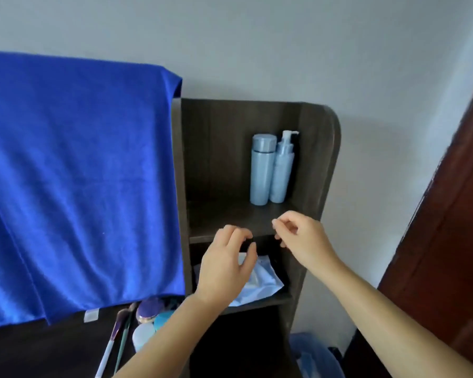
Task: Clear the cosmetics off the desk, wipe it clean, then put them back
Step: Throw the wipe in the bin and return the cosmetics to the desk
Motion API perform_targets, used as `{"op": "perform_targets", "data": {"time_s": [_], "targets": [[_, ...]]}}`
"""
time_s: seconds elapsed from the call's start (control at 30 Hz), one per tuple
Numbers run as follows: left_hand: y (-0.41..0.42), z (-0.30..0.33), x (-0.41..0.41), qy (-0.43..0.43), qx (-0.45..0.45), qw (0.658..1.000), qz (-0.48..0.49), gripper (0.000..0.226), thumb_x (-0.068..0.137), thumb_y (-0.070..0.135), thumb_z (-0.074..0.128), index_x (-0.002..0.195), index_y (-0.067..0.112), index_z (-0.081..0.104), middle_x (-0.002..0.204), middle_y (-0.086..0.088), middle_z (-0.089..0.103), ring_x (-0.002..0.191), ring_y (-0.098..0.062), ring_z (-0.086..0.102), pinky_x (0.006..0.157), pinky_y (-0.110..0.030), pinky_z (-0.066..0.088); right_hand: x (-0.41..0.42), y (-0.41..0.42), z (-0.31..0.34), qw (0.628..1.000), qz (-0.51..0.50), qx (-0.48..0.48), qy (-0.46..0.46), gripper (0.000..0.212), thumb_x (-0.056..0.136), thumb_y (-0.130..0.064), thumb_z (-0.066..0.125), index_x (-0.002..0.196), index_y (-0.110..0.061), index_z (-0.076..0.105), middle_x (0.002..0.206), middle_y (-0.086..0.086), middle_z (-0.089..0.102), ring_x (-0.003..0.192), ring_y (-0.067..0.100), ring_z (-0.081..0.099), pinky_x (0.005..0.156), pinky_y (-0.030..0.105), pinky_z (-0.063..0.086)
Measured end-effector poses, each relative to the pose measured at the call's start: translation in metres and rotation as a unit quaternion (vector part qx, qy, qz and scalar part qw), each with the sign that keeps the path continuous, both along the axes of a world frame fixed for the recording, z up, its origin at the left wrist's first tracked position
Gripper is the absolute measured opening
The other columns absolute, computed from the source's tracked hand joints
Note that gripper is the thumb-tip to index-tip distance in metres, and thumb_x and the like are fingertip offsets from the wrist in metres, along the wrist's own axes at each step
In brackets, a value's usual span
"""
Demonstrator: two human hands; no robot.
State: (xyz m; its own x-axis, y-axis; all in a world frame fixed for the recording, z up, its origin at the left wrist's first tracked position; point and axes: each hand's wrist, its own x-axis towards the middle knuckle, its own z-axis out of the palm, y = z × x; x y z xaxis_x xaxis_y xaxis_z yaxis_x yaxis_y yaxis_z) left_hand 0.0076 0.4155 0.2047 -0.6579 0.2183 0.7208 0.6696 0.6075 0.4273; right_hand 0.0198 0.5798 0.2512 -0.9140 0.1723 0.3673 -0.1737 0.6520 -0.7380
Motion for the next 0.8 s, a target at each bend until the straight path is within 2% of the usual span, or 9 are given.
{"op": "perform_targets", "data": {"time_s": [0.07, 0.1, 0.17, 0.23, 0.3, 0.37, 0.5, 0.6, 0.8], "targets": [[0.027, 0.023, -0.022, -0.015, 0.052, 0.998, -0.008, 0.018, 0.087, 0.023, 0.053, 0.104, 0.016, 0.055, 0.099, 0.006, 0.052, 0.089, -0.008, 0.05, 0.069, -0.024, 0.046, -0.021, 0.02, 0.012, 0.999, -0.028, -0.004, 0.035, 0.01, 0.089, -0.018, 0.056, 0.096, -0.017, 0.063, 0.093, 0.003, 0.068, 0.086, 0.017, 0.064, 0.081, 0.029, 0.05], [0.037, 0.034, -0.035, -0.039, 0.078, 0.996, -0.004, 0.024, 0.088, 0.019, 0.056, 0.111, 0.014, 0.053, 0.104, 0.003, 0.051, 0.093, -0.011, 0.05, 0.074, -0.027, 0.047, -0.034, 0.025, 0.016, 0.999, -0.037, 0.005, 0.039, 0.022, 0.09, -0.017, 0.054, 0.111, -0.014, 0.059, 0.109, 0.006, 0.064, 0.099, 0.018, 0.062, 0.088, 0.029, 0.048], [0.053, 0.05, -0.065, -0.108, 0.114, 0.987, 0.019, 0.042, 0.088, 0.02, 0.058, 0.127, 0.012, 0.043, 0.12, -0.005, 0.048, 0.108, -0.017, 0.049, 0.086, -0.03, 0.046, -0.059, 0.028, 0.021, 0.998, -0.049, 0.024, 0.022, 0.045, 0.093, -0.019, 0.05, 0.136, -0.01, 0.04, 0.137, 0.012, 0.048, 0.124, 0.023, 0.049, 0.103, 0.036, 0.042], [0.065, 0.058, -0.092, -0.169, 0.123, 0.977, 0.036, 0.057, 0.089, 0.026, 0.057, 0.137, 0.012, 0.031, 0.134, -0.01, 0.039, 0.123, -0.022, 0.042, 0.095, -0.034, 0.041, -0.081, 0.024, 0.023, 0.998, -0.061, 0.014, 0.004, 0.056, 0.095, -0.019, 0.045, 0.145, -0.01, 0.021, 0.148, 0.012, 0.033, 0.134, 0.025, 0.037, 0.109, 0.037, 0.034], [0.074, 0.06, -0.112, -0.204, 0.115, 0.971, 0.042, 0.063, 0.089, 0.03, 0.056, 0.14, 0.013, 0.024, 0.139, -0.01, 0.034, 0.128, -0.024, 0.036, 0.099, -0.038, 0.038, -0.099, 0.021, 0.022, 0.997, -0.068, -0.016, 0.014, 0.058, 0.096, -0.018, 0.043, 0.147, -0.011, 0.016, 0.15, 0.012, 0.031, 0.136, 0.025, 0.035, 0.109, 0.035, 0.032], [0.08, 0.06, -0.124, -0.206, 0.117, 0.971, 0.039, 0.063, 0.087, 0.03, 0.058, 0.139, 0.015, 0.025, 0.137, -0.009, 0.035, 0.127, -0.024, 0.037, 0.098, -0.039, 0.038, -0.113, 0.018, 0.02, 0.996, -0.072, -0.043, 0.037, 0.058, 0.096, -0.016, 0.045, 0.146, -0.009, 0.018, 0.147, 0.014, 0.037, 0.133, 0.026, 0.039, 0.107, 0.035, 0.035], [0.083, 0.059, -0.133, -0.194, 0.159, 0.968, 0.009, 0.059, 0.084, 0.028, 0.064, 0.132, 0.017, 0.031, 0.13, -0.003, 0.039, 0.118, -0.019, 0.043, 0.091, -0.032, 0.04, -0.124, 0.015, 0.014, 0.992, -0.083, -0.064, 0.07, 0.057, 0.094, -0.014, 0.049, 0.144, -0.008, 0.022, 0.141, 0.015, 0.044, 0.128, 0.028, 0.045, 0.103, 0.036, 0.039], [0.084, 0.058, -0.131, -0.194, 0.17, 0.966, -0.007, 0.057, 0.085, 0.024, 0.063, 0.132, 0.016, 0.031, 0.13, -0.004, 0.037, 0.118, -0.018, 0.043, 0.091, -0.028, 0.037, -0.125, 0.016, 0.011, 0.992, -0.08, -0.06, 0.082, 0.054, 0.094, -0.015, 0.05, 0.142, -0.007, 0.027, 0.14, 0.014, 0.045, 0.127, 0.026, 0.046, 0.101, 0.032, 0.038], [0.072, 0.07, -0.12, -0.217, 0.166, 0.962, -0.01, 0.056, 0.085, 0.02, 0.062, 0.133, 0.014, 0.032, 0.131, -0.006, 0.04, 0.117, -0.017, 0.044, 0.088, -0.024, 0.035, -0.116, 0.01, 0.013, 0.988, -0.078, -0.1, 0.091, 0.047, 0.091, -0.015, 0.055, 0.133, -0.006, 0.037, 0.132, 0.013, 0.049, 0.119, 0.025, 0.05, 0.088, 0.021, 0.036]]}}
